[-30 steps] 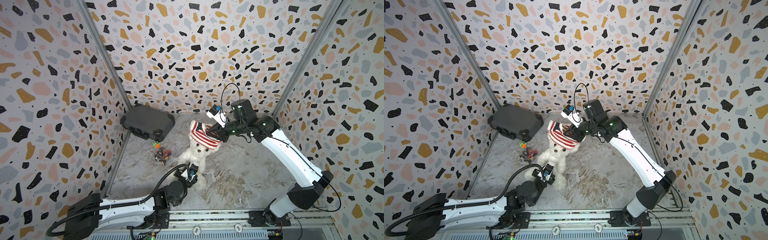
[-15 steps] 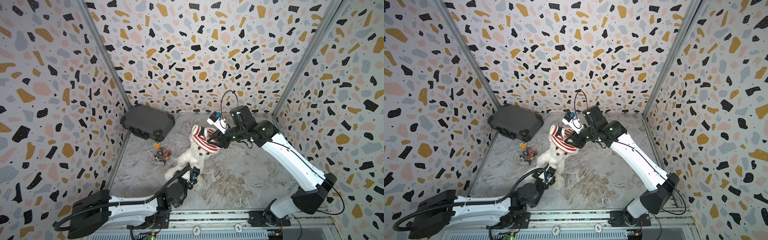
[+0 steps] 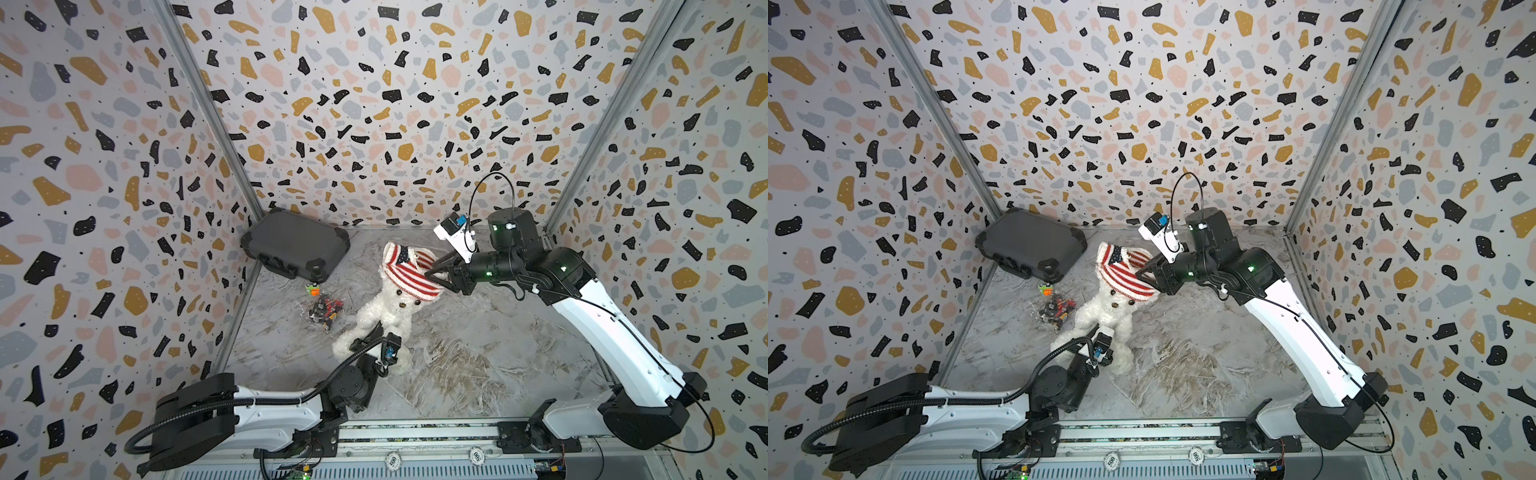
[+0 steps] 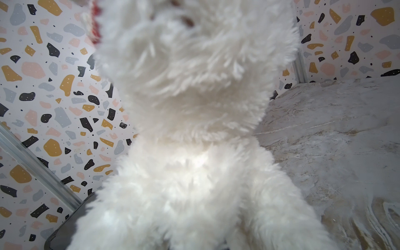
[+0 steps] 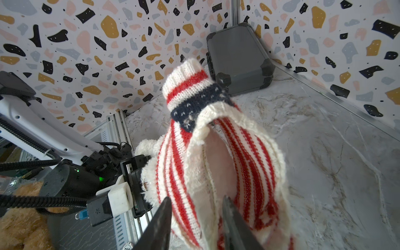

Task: Dress the teddy bear

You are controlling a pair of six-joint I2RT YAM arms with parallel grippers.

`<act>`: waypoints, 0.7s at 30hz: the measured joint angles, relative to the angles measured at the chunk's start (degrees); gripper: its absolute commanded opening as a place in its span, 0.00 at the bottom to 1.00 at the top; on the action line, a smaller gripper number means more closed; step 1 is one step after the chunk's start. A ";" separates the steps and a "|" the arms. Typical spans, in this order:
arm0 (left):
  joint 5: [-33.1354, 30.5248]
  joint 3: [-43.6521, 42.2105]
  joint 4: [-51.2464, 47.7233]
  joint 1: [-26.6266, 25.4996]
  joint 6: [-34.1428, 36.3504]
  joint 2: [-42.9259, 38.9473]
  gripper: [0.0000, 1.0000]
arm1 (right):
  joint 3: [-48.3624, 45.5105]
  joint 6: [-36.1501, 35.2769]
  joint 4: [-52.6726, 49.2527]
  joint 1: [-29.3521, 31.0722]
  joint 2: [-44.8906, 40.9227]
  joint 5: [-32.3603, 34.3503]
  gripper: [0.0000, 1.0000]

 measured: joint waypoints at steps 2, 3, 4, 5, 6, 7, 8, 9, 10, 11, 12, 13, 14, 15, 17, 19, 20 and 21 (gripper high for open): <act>0.11 0.00 0.11 0.00 0.00 0.00 0.00 | 1.20 0.13 0.04 -1.38 0.04 0.28 0.37; 0.11 0.00 0.11 0.00 0.00 0.00 0.00 | 1.95 0.17 0.04 -2.08 0.04 0.46 0.37; 0.11 0.00 0.11 0.00 0.00 0.00 0.00 | 2.80 0.15 0.00 -2.62 0.13 0.70 0.36; 0.11 0.00 0.11 0.00 0.00 0.00 0.00 | 3.69 0.09 -0.22 -3.02 0.31 0.98 0.35; 0.11 0.00 0.11 0.00 0.02 0.00 0.00 | 5.05 -0.09 -0.46 -3.30 0.72 1.33 0.33; 0.11 0.00 0.11 0.00 0.02 0.00 0.00 | 6.45 -0.33 -0.63 -3.37 1.27 1.51 0.31; 0.11 0.00 0.11 0.00 0.02 0.00 0.00 | 7.58 -0.61 -0.74 -3.37 1.81 1.55 0.30; 0.11 0.00 0.11 0.00 0.02 0.00 0.00 | 8.70 -0.94 -0.98 -3.37 2.49 1.57 0.29; 0.11 0.00 0.11 0.00 0.04 0.00 0.00 | 9.51 -1.31 -1.20 -3.30 3.17 1.55 0.28; 0.11 0.00 0.11 0.00 0.04 0.00 0.00 | 9.90 -1.70 -1.42 -3.19 3.78 1.53 0.27; 0.11 0.00 0.09 0.00 0.02 0.00 0.00 | 10.16 -2.10 -1.81 -2.84 4.46 1.55 0.27; 0.11 0.00 0.09 0.00 0.02 0.00 0.00 | 10.34 -2.51 -2.38 -2.54 5.20 1.62 0.27; 0.11 0.00 0.09 0.00 0.02 0.00 0.00 | 10.40 -2.86 -2.93 -2.08 5.95 1.79 0.26; 0.11 0.00 0.09 0.00 0.02 0.00 0.00 | 10.43 -3.23 -3.48 -1.44 6.75 1.97 0.26; 0.11 0.00 0.09 0.00 0.02 0.07 0.00 | 10.43 -3.98 -4.68 -0.04 8.28 2.12 0.26; 0.13 0.00 0.07 0.00 0.02 0.37 0.00 | 10.43 -4.59 -6.01 0.92 9.49 2.29 0.27; 0.15 0.00 0.07 0.00 0.02 0.59 0.00 | 10.43 -4.79 -6.51 1.40 9.88 2.40 0.27; 0.24 0.00 0.04 0.00 0.02 0.76 0.00 | 10.43 -5.03 -6.86 1.70 10.14 2.47 0.27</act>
